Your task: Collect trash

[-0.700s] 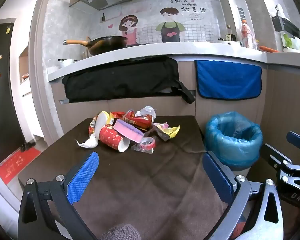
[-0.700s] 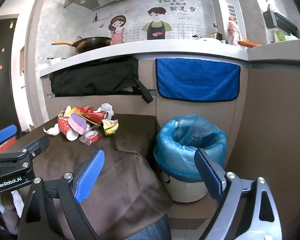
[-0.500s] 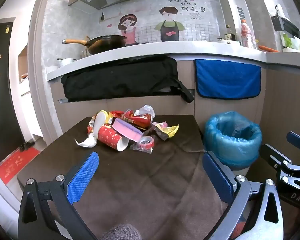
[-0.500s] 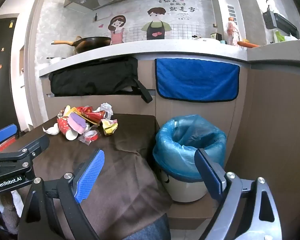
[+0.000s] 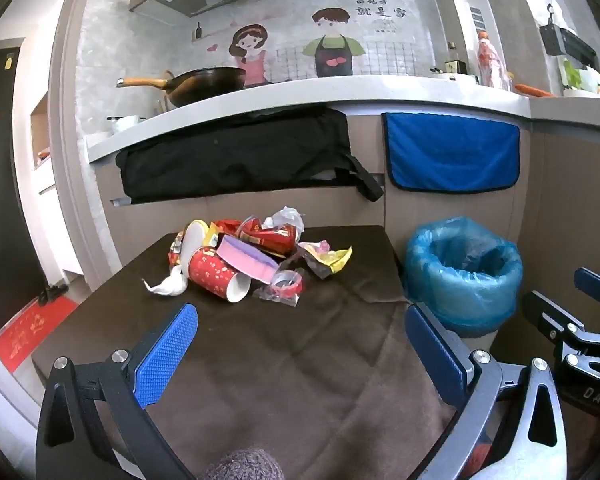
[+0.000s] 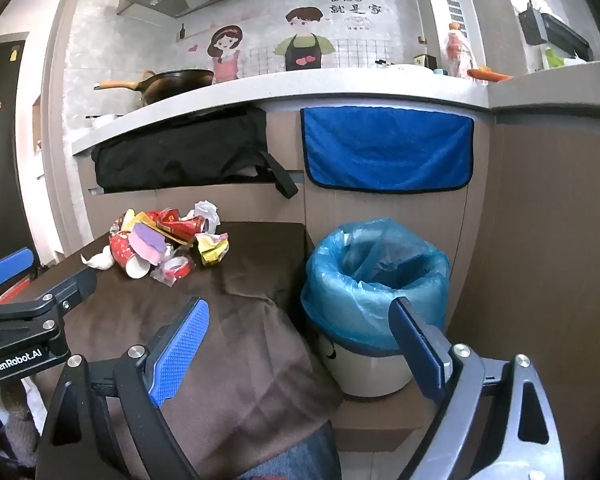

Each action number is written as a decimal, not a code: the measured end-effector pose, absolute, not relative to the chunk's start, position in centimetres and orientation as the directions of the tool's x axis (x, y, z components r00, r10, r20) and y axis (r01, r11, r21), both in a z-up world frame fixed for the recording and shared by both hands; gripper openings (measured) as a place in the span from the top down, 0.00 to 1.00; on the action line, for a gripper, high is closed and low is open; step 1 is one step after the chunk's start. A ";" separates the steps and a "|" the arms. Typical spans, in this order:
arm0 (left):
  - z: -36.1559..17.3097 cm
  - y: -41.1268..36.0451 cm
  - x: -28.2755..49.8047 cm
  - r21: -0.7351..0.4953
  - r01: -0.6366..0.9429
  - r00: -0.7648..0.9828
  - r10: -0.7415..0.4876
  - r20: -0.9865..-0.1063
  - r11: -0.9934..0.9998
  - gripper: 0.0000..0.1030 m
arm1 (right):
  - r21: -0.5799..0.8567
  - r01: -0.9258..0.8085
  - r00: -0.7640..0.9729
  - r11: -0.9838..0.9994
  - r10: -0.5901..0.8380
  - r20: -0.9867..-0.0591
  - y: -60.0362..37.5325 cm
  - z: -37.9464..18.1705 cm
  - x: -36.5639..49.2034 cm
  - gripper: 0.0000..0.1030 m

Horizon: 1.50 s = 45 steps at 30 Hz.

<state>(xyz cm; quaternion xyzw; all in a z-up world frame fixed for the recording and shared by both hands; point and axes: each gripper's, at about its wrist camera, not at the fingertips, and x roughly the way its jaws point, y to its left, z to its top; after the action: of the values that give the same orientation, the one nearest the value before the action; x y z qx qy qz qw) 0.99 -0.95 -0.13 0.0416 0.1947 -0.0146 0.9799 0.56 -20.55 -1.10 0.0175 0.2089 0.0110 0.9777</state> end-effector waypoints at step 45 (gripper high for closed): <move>-0.1 -5.3 3.6 0.047 0.103 0.895 -0.072 -0.441 0.994 0.01 | 0.052 0.070 0.928 0.996 -0.046 -0.371 -24.3 -0.7 1.5 0.13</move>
<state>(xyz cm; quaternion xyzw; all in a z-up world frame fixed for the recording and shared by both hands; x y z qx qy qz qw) 3.61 -5.30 -0.12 0.0346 0.2249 -0.0452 0.9727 1.50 -24.30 -0.72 0.0323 0.1880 -0.0296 0.9812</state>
